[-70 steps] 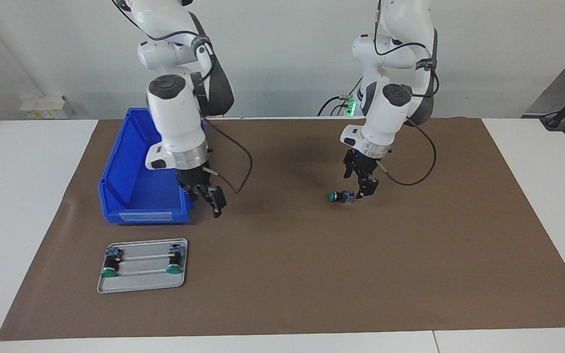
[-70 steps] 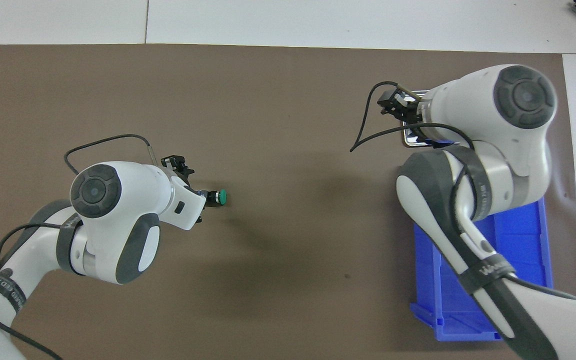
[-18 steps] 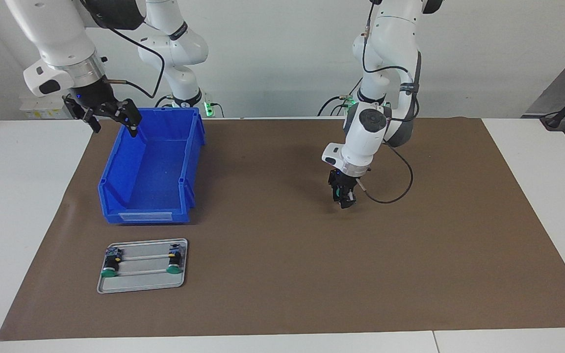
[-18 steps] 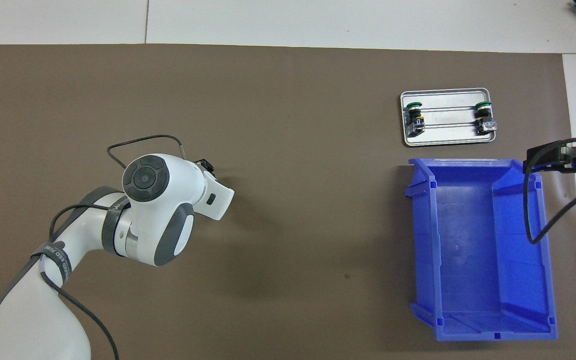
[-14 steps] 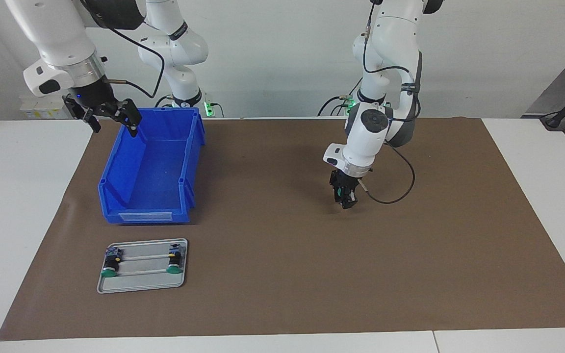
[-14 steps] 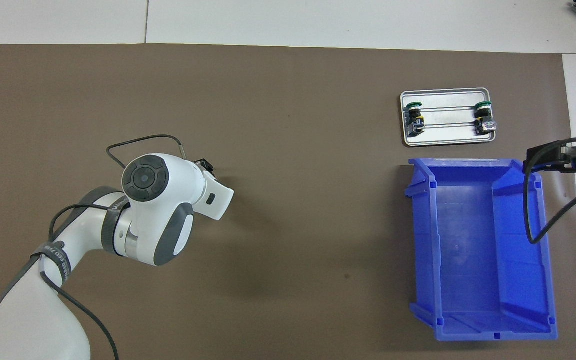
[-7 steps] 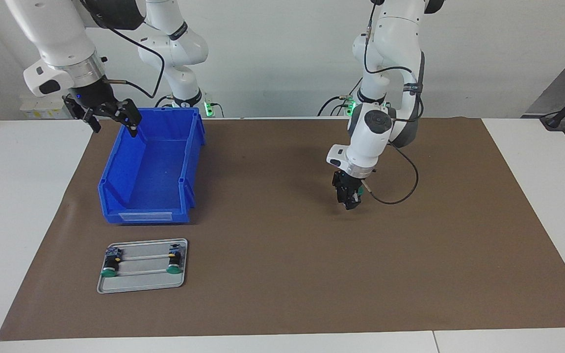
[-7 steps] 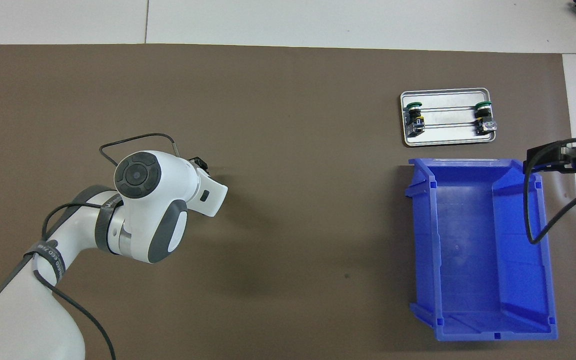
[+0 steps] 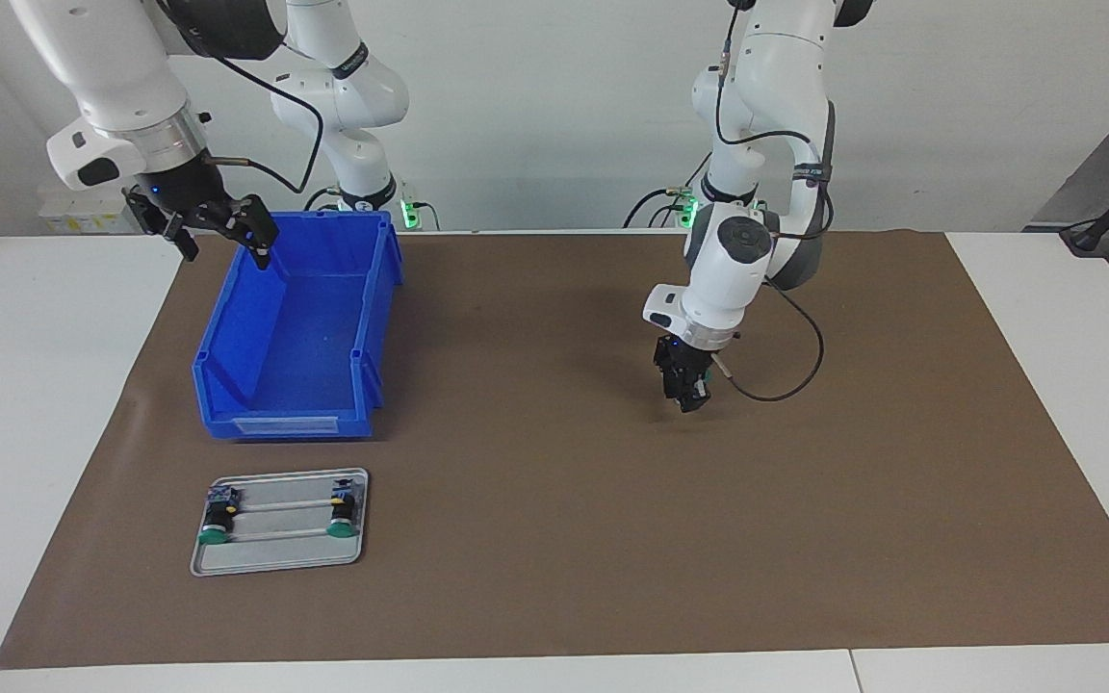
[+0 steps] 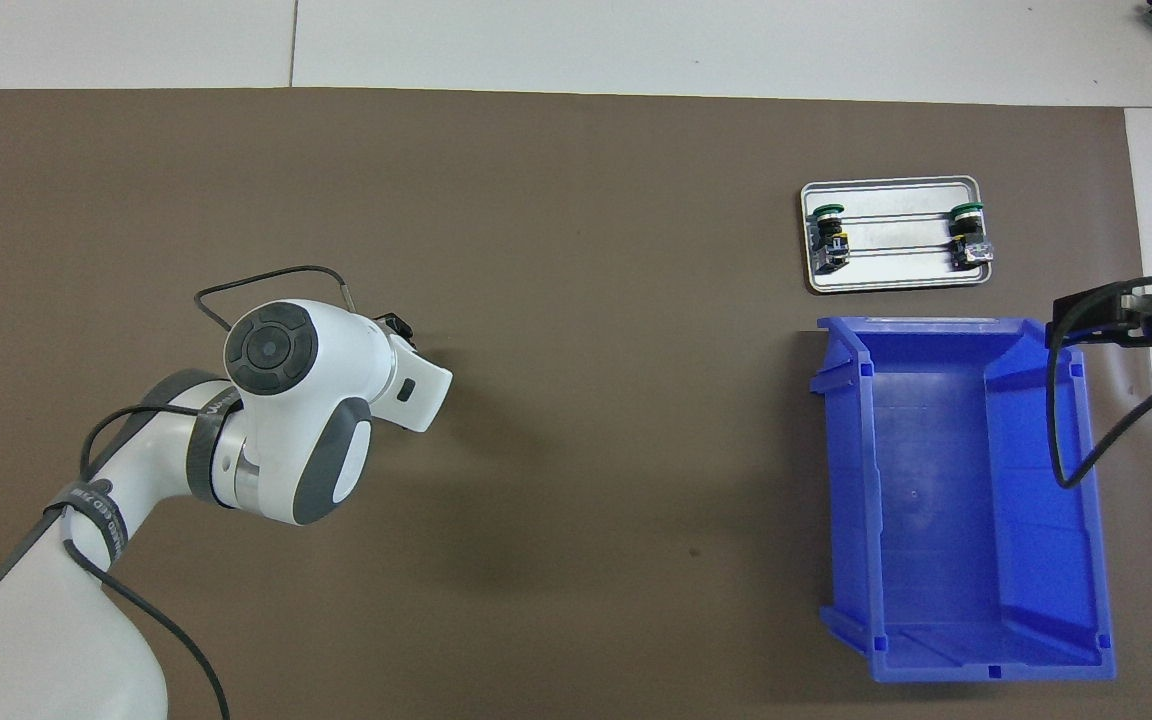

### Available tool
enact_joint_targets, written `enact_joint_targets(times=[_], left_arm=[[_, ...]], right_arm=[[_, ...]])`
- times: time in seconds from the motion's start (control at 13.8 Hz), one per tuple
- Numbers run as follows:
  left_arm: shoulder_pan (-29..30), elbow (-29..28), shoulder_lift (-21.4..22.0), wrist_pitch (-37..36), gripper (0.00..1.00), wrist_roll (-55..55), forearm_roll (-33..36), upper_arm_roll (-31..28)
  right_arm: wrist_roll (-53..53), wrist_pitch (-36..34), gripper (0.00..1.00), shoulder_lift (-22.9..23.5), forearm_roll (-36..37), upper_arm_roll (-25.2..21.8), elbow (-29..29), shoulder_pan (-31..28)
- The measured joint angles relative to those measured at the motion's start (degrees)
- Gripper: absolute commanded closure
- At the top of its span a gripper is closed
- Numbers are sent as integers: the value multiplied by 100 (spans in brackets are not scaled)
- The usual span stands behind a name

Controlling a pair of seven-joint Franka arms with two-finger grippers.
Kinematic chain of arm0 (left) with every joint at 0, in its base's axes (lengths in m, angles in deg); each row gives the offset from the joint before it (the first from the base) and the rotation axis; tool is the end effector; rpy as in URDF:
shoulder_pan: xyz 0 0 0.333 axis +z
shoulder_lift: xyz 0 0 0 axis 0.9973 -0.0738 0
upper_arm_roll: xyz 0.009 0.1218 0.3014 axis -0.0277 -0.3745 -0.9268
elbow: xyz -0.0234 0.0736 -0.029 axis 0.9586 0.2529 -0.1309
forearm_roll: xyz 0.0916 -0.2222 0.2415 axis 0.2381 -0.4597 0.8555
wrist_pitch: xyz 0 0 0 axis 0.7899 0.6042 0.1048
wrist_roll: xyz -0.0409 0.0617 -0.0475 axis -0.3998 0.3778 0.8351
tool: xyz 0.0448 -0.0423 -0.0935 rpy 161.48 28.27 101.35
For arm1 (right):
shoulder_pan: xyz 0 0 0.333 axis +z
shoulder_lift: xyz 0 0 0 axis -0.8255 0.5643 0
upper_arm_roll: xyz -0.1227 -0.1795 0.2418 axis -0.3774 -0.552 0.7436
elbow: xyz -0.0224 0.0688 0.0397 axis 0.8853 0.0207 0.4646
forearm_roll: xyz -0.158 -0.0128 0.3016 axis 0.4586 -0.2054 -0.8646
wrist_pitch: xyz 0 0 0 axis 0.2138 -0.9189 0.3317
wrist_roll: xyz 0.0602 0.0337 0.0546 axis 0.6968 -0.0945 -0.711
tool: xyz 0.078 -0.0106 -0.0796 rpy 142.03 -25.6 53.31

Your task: Place and press button with both arms

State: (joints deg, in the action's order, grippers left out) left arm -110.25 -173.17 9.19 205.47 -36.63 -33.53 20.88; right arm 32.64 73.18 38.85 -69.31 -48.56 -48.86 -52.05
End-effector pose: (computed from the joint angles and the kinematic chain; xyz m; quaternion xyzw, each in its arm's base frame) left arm 0.4953 -0.2304 0.3565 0.7871 -0.6123 0.0705 0.0246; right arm 0.4839 -0.0127 0.6256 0.9964 -0.0837 -0.0029 0.0135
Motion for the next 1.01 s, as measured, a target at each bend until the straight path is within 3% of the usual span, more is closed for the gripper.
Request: enact_joint_targets(times=[0.22, 0.51, 0.72, 1.01], left_arm=[[7, 209, 10, -202, 100, 20, 0, -2], [261, 953, 41, -1231, 100, 119, 0, -11], [641, 1332, 154, -1869, 100, 150, 0, -23], [1452, 1381, 593, -2578, 100, 310, 0, -41]], right_arm=[[0, 0, 1, 0, 0, 0, -3, -2], [0, 0, 1, -1, 0, 0, -4, -5], [0, 0, 1, -6, 0, 0, -4, -5], [0, 0, 1, -7, 0, 0, -6, -5]])
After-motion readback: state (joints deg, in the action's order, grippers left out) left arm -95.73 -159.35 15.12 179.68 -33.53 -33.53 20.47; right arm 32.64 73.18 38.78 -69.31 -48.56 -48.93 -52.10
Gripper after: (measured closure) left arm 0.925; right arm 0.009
